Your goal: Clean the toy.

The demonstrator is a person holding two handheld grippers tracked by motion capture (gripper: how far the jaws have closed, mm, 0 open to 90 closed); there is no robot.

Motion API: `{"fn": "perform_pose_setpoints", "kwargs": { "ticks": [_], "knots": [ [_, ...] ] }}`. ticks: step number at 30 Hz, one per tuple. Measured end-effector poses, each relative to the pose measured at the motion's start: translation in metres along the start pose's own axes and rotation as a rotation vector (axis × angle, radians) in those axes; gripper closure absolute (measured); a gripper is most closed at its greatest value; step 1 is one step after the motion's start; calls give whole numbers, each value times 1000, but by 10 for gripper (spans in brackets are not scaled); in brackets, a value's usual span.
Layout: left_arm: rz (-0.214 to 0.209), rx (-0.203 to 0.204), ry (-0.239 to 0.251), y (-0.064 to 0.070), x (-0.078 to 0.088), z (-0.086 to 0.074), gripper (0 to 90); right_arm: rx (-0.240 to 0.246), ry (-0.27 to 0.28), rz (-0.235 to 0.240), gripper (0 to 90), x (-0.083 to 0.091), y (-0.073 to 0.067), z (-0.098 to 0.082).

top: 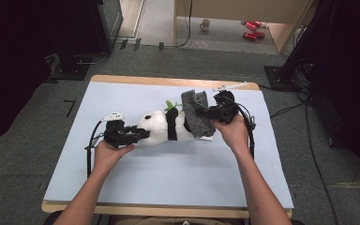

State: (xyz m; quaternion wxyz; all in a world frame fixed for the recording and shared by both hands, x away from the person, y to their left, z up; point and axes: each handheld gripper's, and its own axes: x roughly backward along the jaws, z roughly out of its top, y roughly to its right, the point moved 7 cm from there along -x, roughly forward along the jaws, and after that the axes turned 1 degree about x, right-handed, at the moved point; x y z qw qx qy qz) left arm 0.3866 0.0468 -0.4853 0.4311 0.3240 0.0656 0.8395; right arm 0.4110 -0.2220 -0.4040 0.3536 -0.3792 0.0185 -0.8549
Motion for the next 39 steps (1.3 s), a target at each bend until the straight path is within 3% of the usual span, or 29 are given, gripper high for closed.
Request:
{"fn": "perform_pose_setpoints", "kwargs": {
  "ticks": [6,14,18,21,25,29,33,39],
  "knots": [
    [1,-9,-5,-1,0,-2,474,-35,5,-48,806,12,18,-3],
    [0,-19,-2,0,0,-4,473,-78,10,-39,806,14,31,-13],
    [0,-20,10,0,-1,-5,474,-101,70,4,806,24,26,-5],
    [3,-28,11,1,-1,-5,473,-83,104,9,806,32,17,4],
    [5,-35,9,1,-1,-6,473,-59,132,64,805,34,0,15],
    [5,-32,13,1,-1,-6,472,-45,116,95,806,24,-11,18],
    [3,-35,11,1,-1,-6,472,-42,64,67,805,6,-7,9],
    [2,5,2,0,-2,-3,473,-75,90,26,804,5,12,-6]
  ]
}}
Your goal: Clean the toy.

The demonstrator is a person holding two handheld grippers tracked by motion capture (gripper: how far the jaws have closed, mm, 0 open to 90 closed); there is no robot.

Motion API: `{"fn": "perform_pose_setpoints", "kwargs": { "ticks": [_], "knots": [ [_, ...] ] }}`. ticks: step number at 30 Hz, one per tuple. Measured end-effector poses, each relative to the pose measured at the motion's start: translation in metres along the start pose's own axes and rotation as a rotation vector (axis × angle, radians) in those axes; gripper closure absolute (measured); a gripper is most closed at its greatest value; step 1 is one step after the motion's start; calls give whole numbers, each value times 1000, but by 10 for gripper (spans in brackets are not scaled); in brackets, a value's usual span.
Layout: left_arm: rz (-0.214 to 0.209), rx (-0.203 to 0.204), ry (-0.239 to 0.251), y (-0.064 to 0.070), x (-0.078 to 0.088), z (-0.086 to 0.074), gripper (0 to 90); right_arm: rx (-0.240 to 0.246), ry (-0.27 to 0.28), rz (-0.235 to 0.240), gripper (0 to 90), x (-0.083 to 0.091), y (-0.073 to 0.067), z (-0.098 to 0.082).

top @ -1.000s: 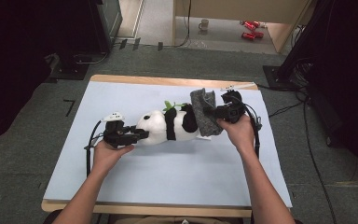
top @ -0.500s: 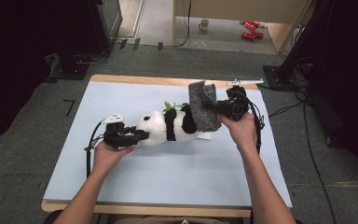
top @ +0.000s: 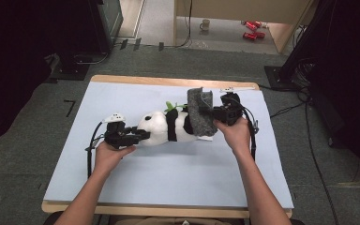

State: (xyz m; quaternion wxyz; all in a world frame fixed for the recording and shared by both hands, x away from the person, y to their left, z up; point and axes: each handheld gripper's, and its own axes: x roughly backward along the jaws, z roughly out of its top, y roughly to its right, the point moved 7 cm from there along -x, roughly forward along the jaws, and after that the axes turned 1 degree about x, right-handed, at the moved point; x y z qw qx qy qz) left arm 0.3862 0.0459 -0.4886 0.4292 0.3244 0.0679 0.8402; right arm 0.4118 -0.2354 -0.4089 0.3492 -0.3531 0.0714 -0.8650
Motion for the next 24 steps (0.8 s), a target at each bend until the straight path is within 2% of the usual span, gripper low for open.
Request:
{"fn": "perform_pose_setpoints", "kwargs": {
  "ticks": [8,16,22,24],
  "knots": [
    [-3,5,1,-1,0,0,473,-42,-18,-18,805,1,15,-19],
    [-18,2,-11,-5,2,1,474,-56,-53,-17,805,-2,21,-32],
    [-20,-36,-29,-5,4,-1,480,-61,-109,-34,805,-5,28,-44],
    [-23,-54,-40,-5,5,-2,483,-60,-111,-37,806,-4,30,-47]
  ]
}}
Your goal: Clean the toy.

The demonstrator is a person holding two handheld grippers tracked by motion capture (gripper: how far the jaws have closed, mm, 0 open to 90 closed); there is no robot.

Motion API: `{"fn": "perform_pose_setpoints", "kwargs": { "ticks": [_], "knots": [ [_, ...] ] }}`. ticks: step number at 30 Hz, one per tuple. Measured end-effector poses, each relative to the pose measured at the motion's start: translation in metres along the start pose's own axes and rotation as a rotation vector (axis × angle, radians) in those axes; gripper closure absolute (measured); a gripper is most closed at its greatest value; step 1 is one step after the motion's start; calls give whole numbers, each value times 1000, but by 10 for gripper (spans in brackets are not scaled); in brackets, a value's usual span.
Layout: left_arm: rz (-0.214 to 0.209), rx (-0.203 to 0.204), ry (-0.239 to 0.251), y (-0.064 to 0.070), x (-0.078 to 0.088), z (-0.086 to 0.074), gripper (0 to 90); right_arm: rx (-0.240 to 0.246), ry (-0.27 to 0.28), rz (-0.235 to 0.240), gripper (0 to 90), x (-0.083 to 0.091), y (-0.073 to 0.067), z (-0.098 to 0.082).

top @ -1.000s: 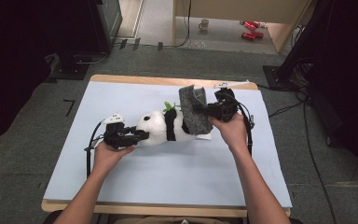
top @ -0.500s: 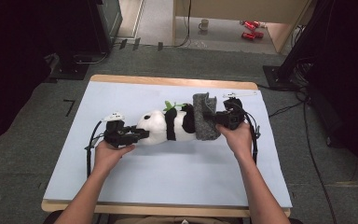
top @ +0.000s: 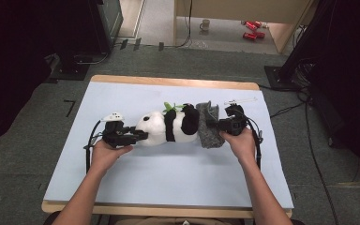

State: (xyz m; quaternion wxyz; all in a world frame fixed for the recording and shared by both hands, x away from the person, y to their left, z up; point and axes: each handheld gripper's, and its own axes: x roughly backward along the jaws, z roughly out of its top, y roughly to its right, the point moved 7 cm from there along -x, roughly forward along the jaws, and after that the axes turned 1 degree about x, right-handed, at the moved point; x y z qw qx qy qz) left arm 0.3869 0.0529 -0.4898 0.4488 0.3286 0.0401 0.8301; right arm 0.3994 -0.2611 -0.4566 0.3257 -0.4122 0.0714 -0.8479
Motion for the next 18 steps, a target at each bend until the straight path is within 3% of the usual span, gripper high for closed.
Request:
{"fn": "perform_pose_setpoints", "kwargs": {
  "ticks": [4,9,18],
  "knots": [
    [-10,-21,-6,1,0,-2,486,-21,58,33,806,10,2,5],
    [-1,-21,7,3,0,-4,485,2,100,44,806,17,-2,15],
    [9,-12,19,3,-1,-5,485,7,18,43,806,-15,-6,3]
  ]
}}
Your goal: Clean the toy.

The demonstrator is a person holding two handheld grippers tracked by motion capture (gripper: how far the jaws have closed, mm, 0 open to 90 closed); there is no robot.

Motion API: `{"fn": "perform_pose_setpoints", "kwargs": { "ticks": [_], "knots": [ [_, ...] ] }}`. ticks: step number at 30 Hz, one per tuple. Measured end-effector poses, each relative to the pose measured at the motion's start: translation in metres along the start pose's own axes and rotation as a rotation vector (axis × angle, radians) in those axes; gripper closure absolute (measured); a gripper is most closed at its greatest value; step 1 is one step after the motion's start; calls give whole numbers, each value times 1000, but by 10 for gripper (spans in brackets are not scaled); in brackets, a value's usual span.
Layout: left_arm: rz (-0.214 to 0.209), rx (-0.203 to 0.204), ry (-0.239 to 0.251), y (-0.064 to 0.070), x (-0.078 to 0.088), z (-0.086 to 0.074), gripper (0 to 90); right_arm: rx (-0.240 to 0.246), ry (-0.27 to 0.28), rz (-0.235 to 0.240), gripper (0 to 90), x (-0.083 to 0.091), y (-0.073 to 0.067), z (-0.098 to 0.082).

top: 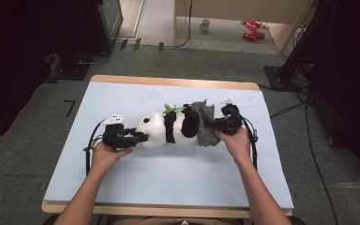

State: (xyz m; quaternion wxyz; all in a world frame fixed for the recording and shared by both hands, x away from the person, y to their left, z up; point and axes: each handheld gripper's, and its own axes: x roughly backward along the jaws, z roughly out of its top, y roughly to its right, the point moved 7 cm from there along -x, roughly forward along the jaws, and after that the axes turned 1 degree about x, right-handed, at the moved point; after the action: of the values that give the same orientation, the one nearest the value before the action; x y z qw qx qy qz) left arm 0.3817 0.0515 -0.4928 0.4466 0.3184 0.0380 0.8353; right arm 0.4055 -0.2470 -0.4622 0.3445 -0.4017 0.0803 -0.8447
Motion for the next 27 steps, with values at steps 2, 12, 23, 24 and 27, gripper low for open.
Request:
{"fn": "perform_pose_setpoints", "kwargs": {
  "ticks": [2,12,23,24,27],
  "knots": [
    [5,4,1,0,0,1,485,10,-9,-9,805,-4,-1,-2],
    [-51,124,-65,4,4,8,597,21,96,-5,807,36,-12,15],
    [-62,161,-75,7,16,6,595,136,172,115,806,67,-74,36],
    [-56,162,-65,6,16,7,590,143,172,127,807,66,-79,36],
    [-46,155,-46,4,14,8,577,153,146,154,806,55,-88,32]
  ]
}}
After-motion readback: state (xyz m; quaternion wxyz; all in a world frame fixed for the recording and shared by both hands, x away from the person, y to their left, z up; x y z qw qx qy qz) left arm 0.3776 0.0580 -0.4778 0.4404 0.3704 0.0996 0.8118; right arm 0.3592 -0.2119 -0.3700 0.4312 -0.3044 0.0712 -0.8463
